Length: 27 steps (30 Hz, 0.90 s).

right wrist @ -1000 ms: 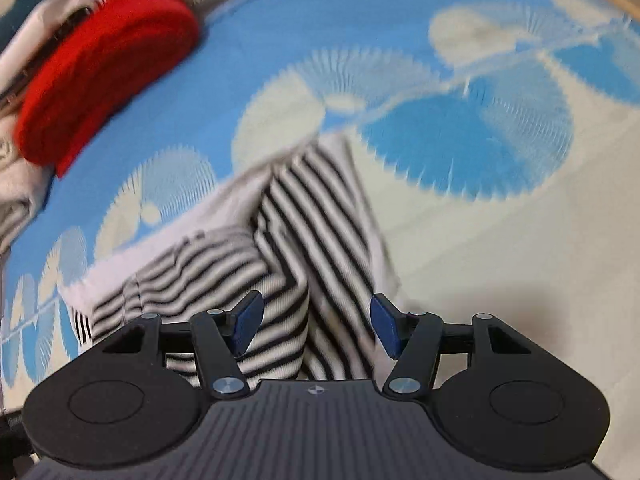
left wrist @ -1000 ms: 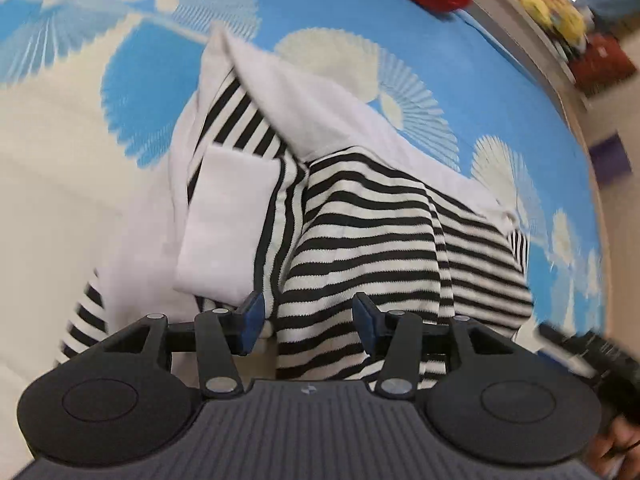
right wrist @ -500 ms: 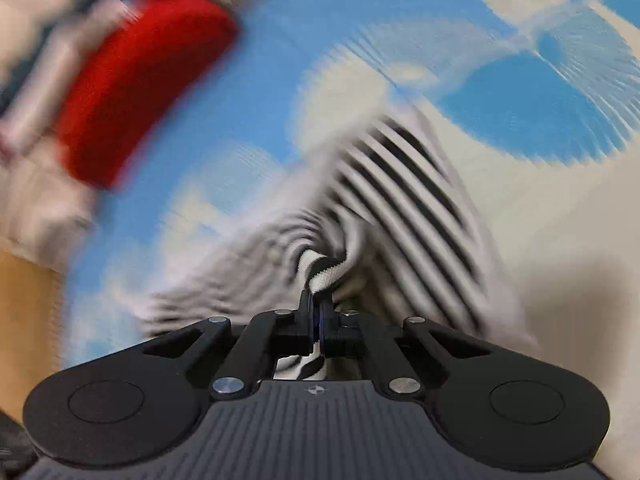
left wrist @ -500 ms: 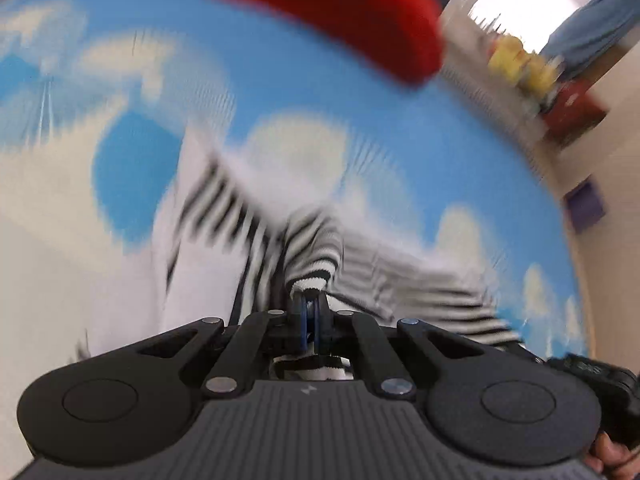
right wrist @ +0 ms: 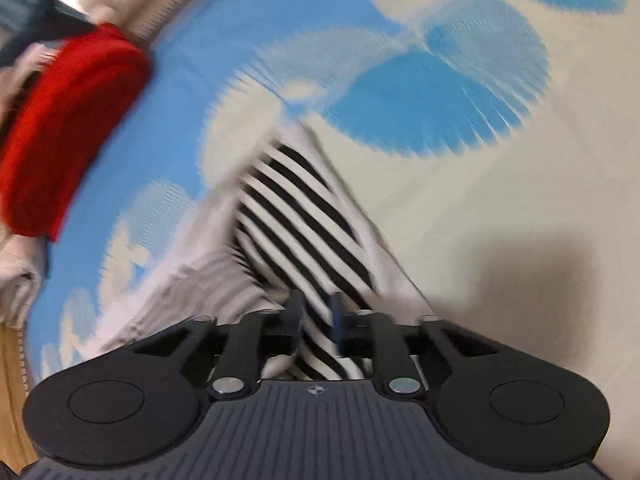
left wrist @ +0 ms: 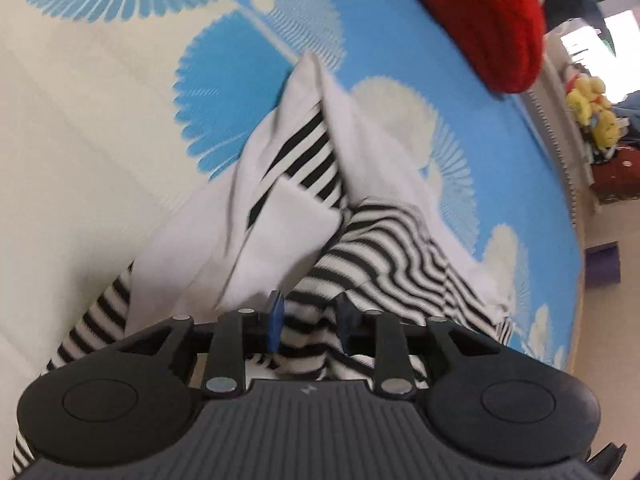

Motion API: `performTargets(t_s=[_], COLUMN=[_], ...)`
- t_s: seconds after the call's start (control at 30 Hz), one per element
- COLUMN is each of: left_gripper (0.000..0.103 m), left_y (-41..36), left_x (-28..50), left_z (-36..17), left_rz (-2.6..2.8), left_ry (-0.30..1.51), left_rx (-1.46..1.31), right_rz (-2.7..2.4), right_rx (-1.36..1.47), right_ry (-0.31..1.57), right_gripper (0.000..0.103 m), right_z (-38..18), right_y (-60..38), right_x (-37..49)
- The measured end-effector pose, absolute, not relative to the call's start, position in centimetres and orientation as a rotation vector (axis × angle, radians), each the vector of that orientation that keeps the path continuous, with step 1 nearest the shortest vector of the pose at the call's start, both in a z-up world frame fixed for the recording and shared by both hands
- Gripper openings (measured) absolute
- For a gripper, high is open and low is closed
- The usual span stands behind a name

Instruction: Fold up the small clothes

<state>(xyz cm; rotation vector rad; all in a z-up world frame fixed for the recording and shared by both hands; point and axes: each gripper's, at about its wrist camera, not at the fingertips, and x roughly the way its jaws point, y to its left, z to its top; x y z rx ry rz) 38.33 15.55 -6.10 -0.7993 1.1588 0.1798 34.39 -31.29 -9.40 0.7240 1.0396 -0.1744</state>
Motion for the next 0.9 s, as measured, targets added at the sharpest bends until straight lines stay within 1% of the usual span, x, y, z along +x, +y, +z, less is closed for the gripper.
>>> performTargets(t_s=[0.03,0.1,0.13,0.2,0.23,0.27,0.3,0.33,0.37,0.43,0.47,0.5,0.57,0.63,0.67,0.7,0.73,0.77,0.8,0.83,0.87,0.9], left_gripper=[0.039,0.039,0.039,0.038,0.036,0.016,0.004,0.002,0.002,0.002,0.002,0.002,0.002,0.004,0.007,0.007,0.011,0.020,0.025,0.030,0.030,0.030], left_y=[15.3,15.0,15.0,15.2,15.3,15.4,15.4,15.3,14.9,14.0,13.8,14.0,14.8,15.6,15.8,15.8,15.5,15.2,14.7,14.1,13.5,12.7], left_x=[38.4,38.1,38.0,38.4,38.5,38.7,38.6,38.5,38.6,38.8,38.8,38.8,38.9,38.5,38.3,38.4,38.5,38.7,38.7,38.6,38.6,38.7], left_z=[-5.9,-6.4,-6.6,-6.9,-7.1,-7.4,-7.1,-6.1,-4.7,-2.3,-2.0,-2.7,-5.7,-8.5,-8.9,-8.3,-7.4,-6.3,-4.8,-3.7,-2.8,-2.4], left_rz=[0.180,0.188,0.193,0.202,0.204,0.203,0.198,0.180,0.134,0.064,0.064,0.089,0.173,0.250,0.264,0.253,0.236,0.216,0.201,0.193,0.177,0.153], left_ry=[1.156,1.170,1.178,1.197,1.204,1.202,1.183,1.132,1.063,0.956,0.948,0.983,1.138,1.267,1.276,1.260,1.230,1.185,1.122,1.068,1.026,1.008], left_rx=[-0.798,-0.811,-0.825,-0.838,-0.837,-0.834,-0.831,-0.816,-0.777,-0.700,-0.683,-0.685,-0.729,-0.779,-0.785,-0.768,-0.735,-0.694,-0.644,-0.600,-0.551,-0.520], right_rz=[-0.157,-0.107,-0.089,-0.072,-0.076,-0.078,-0.074,-0.060,-0.057,-0.032,-0.030,-0.046,-0.110,-0.169,-0.205,-0.231,-0.255,-0.264,-0.267,-0.276,-0.291,-0.294], right_rx=[0.715,0.723,0.732,0.746,0.743,0.735,0.733,0.747,0.771,0.789,0.761,0.731,0.713,0.738,0.729,0.709,0.696,0.688,0.665,0.625,0.569,0.523], right_ry=[1.029,1.044,1.066,1.112,1.127,1.140,1.144,1.130,1.096,0.995,0.937,0.912,0.959,1.099,1.173,1.212,1.219,1.200,1.171,1.121,1.042,0.968], right_gripper=[0.039,0.049,0.050,0.050,0.050,0.049,0.035,0.007,0.004,0.003,0.003,0.003,0.002,0.002,0.002,0.005,0.005,0.005,0.009,0.017,0.022,0.031], right_z=[-9.3,-9.8,-10.3,-11.4,-11.8,-12.3,-12.4,-12.3,-11.6,-9.8,-8.7,-8.2,-8.9,-11.3,-12.6,-13.2,-13.3,-12.9,-12.1,-11.0,-9.4,-8.0], right_y=[-31.2,-30.7,-30.7,-30.2,-29.9,-29.7,-29.5,-29.4,-29.5,-29.8,-29.8,-29.9,-30.6,-31.3,-31.3,-31.2,-31.1,-31.0,-30.9,-30.6,-30.1,-29.5], right_x=[34.5,34.8,35.4,35.7,35.8,35.8,35.7,35.6,35.5,35.0,35.0,34.9,35.1,35.2,35.2,35.1,35.0,34.9,34.8,34.7,34.4,34.1])
